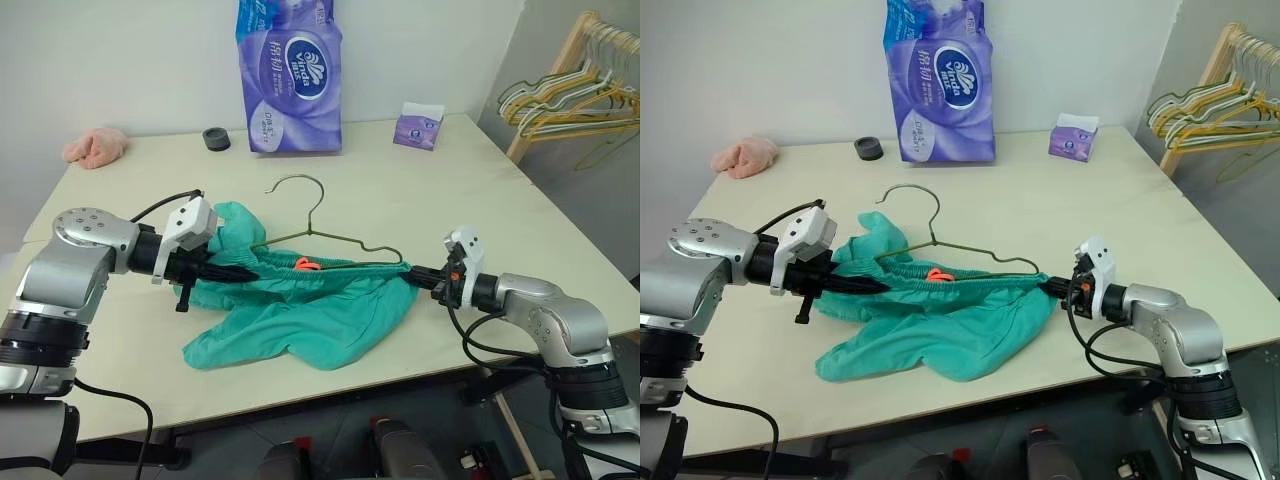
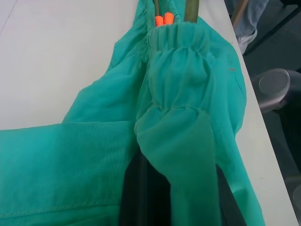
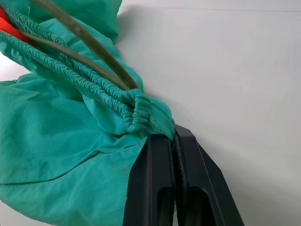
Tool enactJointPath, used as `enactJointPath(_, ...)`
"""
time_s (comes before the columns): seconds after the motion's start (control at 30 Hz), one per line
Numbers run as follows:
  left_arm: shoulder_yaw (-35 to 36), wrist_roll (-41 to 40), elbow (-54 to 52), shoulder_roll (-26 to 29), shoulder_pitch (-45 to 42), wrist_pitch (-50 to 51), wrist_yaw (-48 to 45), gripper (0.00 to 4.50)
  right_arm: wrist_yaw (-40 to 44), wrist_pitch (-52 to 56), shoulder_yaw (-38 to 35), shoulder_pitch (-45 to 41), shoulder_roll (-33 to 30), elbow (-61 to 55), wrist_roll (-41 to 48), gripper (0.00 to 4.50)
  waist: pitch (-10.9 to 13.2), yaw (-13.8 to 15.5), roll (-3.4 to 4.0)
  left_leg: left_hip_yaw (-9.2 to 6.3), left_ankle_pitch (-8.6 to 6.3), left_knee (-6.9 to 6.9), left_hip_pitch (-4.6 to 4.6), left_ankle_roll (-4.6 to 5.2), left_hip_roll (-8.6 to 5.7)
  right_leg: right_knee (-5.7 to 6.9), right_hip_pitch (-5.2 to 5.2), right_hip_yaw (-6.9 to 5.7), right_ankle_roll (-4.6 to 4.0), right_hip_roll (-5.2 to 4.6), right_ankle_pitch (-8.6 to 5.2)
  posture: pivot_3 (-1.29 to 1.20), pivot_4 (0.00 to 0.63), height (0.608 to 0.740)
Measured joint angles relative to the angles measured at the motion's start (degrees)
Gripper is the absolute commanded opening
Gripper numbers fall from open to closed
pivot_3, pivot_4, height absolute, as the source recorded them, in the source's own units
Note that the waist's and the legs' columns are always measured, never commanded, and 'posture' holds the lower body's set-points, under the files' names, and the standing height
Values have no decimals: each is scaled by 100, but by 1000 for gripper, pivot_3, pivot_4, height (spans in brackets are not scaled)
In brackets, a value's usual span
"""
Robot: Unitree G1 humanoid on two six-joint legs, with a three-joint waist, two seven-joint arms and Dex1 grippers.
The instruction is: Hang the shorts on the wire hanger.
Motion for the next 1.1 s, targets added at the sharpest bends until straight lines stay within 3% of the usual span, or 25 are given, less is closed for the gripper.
enactJointPath(0.2,78,-361,-147,-93,-47,514,100,0,-83,-58,-3,0,-31,47,-5,34,0,-10,0,0,0,-1,-1,0,1,-3,-1,1,0,0,0,-144,71,740)
enactJointPath(0.5,79,-432,-541,105,289,501,-79,0,-108,-78,75,-31,-38,200,-5,34,0,-8,0,0,0,-2,0,0,2,-6,1,2,0,1,0,-135,66,740)
enactJointPath(0.97,-15,149,-125,115,314,-328,-43,0,-78,-81,121,-80,-61,139,-3,34,0,13,0,1,0,-2,0,0,1,-6,0,2,0,1,0,-143,70,740)
enactJointPath(1.1,-136,576,117,390,350,-575,-42,0,-124,-43,69,-20,-368,74,-69,34,0,10,1,2,0,-2,-1,0,1,-7,0,2,0,1,0,-148,72,740)
